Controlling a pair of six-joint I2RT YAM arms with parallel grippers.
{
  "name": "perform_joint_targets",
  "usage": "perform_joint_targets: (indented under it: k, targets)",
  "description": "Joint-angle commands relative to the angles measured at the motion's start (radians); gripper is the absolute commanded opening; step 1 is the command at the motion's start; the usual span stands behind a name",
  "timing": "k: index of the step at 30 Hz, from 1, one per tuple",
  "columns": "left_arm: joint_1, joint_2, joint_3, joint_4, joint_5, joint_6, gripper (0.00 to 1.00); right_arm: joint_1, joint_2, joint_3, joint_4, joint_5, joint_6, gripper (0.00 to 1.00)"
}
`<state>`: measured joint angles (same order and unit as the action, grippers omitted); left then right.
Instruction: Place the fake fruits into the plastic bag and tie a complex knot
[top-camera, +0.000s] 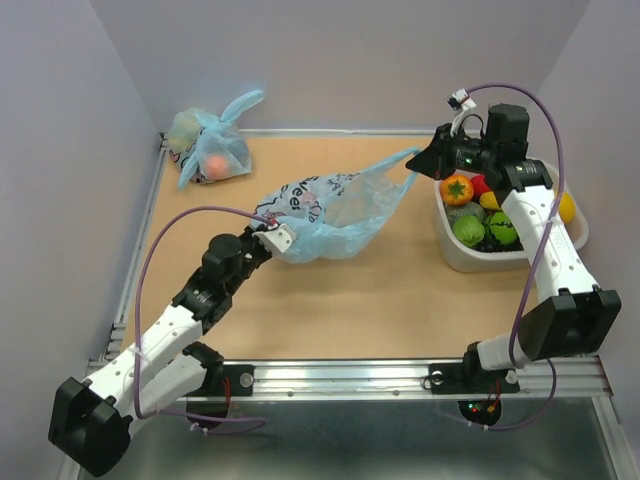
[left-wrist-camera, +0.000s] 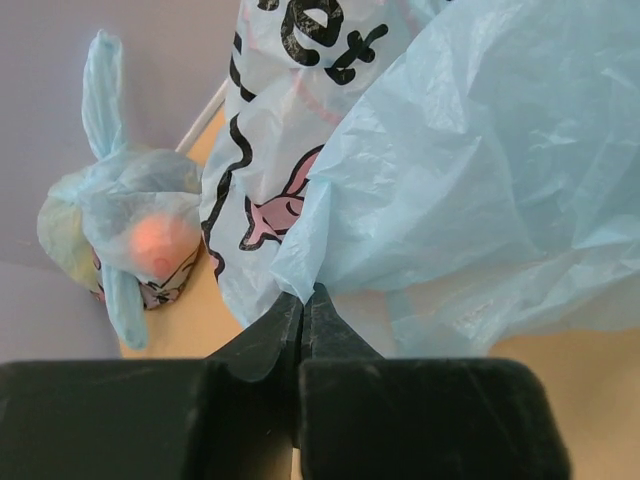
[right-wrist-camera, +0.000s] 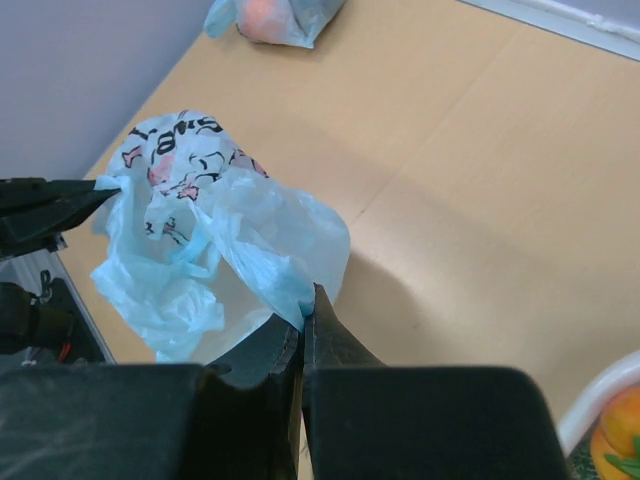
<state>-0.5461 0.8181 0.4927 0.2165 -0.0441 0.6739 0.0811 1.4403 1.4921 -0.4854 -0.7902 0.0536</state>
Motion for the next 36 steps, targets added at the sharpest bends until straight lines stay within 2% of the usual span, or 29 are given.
perform_joint_targets:
  k: [1,3,4,6,7,9,10,13,15,18,19,21,25,28,30,36]
  targets:
    - [0.018,-0.053,-0.008,0.061,0.010,-0.010,0.11,0.014,-0.021,0.053,0.050,-0.055,0.028,0.00]
    - [0.023,-0.062,0.021,0.031,0.027,-0.028,0.17,0.014,-0.021,0.051,0.060,-0.072,0.038,0.00]
    - [0.023,-0.077,0.079,-0.020,0.071,-0.075,0.37,0.013,-0.021,0.050,0.062,-0.098,0.046,0.00]
    - [0.023,-0.086,0.147,-0.066,0.122,-0.144,0.63,0.013,-0.026,0.037,0.070,-0.124,0.069,0.01]
    - [0.023,-0.085,0.226,-0.118,0.188,-0.178,0.84,0.016,-0.029,0.010,0.091,-0.156,0.096,0.00]
    - [0.023,-0.051,0.315,-0.181,0.299,-0.278,0.92,0.032,-0.043,-0.027,0.117,-0.172,0.121,0.00]
    - [0.023,-0.033,0.389,-0.215,0.323,-0.312,0.93,0.042,-0.047,-0.061,0.135,-0.166,0.130,0.01]
    - [0.018,0.054,0.473,-0.276,0.406,-0.411,0.94,0.078,-0.055,-0.136,0.174,-0.152,0.170,0.01]
    - [-0.001,0.093,0.495,-0.275,0.382,-0.453,0.94,0.097,-0.058,-0.167,0.197,-0.152,0.189,0.01]
    - [-0.073,0.159,0.527,-0.282,0.365,-0.488,0.84,0.114,-0.066,-0.213,0.229,-0.136,0.224,0.00]
    - [-0.104,0.171,0.529,-0.269,0.339,-0.522,0.77,0.117,-0.070,-0.220,0.241,-0.121,0.247,0.01]
    - [-0.130,0.194,0.523,-0.250,0.319,-0.577,0.72,0.118,-0.077,-0.237,0.252,-0.109,0.273,0.01]
    - [-0.198,0.239,0.523,-0.188,0.226,-0.707,0.69,0.118,-0.093,-0.277,0.316,-0.107,0.385,0.00]
    - [-0.219,0.315,0.555,-0.167,0.178,-0.775,0.71,0.118,-0.106,-0.302,0.363,-0.110,0.454,0.01]
    - [-0.221,0.371,0.564,-0.155,0.194,-0.818,0.73,0.118,-0.109,-0.306,0.376,-0.118,0.468,0.00]
    - [-0.229,0.490,0.604,-0.109,0.172,-0.841,0.75,0.118,-0.121,-0.320,0.390,-0.130,0.480,0.01]
